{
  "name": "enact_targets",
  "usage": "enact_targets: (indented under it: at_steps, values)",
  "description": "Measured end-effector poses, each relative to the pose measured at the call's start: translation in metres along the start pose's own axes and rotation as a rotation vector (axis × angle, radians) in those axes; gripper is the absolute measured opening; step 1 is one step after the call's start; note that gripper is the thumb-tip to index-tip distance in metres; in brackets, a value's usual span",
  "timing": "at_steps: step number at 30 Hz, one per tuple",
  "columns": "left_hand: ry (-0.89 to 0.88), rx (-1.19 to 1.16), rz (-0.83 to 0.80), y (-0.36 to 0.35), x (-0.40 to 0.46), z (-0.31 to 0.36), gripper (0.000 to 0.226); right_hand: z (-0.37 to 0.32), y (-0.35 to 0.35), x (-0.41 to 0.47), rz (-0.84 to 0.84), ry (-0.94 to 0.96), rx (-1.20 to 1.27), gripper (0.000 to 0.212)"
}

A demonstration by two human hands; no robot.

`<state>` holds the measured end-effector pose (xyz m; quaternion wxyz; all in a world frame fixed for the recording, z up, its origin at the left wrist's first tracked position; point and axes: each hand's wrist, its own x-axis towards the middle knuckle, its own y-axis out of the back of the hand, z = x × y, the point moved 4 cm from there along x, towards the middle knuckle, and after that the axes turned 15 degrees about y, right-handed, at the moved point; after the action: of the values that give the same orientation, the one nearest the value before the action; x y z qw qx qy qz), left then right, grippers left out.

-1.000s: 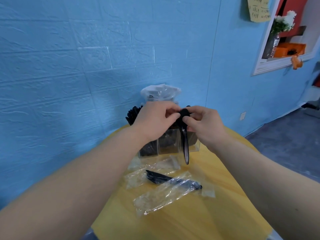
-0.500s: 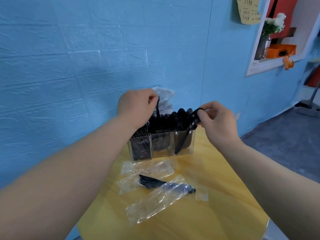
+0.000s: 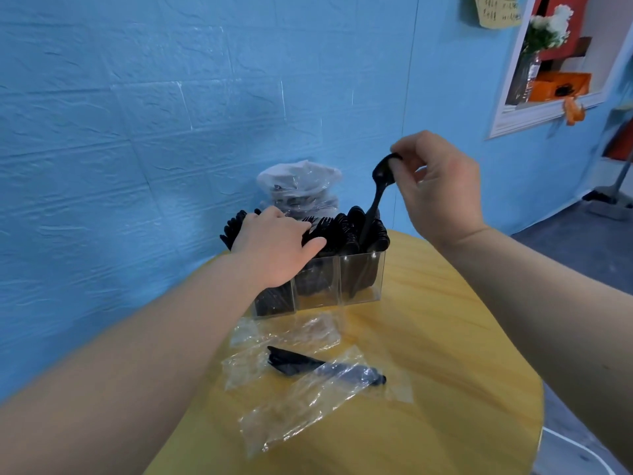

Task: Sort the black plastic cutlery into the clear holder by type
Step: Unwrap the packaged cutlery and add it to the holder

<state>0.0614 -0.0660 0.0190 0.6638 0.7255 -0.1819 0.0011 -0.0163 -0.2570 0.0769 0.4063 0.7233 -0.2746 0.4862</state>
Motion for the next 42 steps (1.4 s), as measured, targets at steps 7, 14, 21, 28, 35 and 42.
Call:
enact_targets:
  at_steps: [7, 14, 21, 28, 35, 42]
  values:
    - [-0.028, -0.013, 0.074, -0.003, -0.001, -0.002, 0.056, 0.009, -0.035, -0.026, -0.151, 0.112, -0.094, 0.009]
    - [-0.043, -0.026, 0.127, -0.001, 0.0, -0.001, 0.056, 0.007, -0.008, 0.004, 0.031, 0.119, -0.033, 0.01]
    - [-0.252, -0.102, 0.2, 0.009, -0.007, 0.028, 0.051, 0.009, -0.02, -0.005, -0.055, 0.19, -0.051, 0.008]
    - [-0.27, -0.042, 0.167, -0.003, -0.004, 0.033, 0.049, 0.025, -0.051, -0.04, -0.412, 0.241, -0.17, 0.018]
    - [-0.26, -0.031, 0.202, -0.001, -0.009, 0.032, 0.047, 0.021, -0.057, -0.053, -0.488, 0.253, -0.174, 0.034]
    - [-0.25, -0.209, 0.401, -0.011, -0.062, 0.013, 0.031, -0.003, -0.023, -0.102, -0.363, 0.092, -0.118, 0.028]
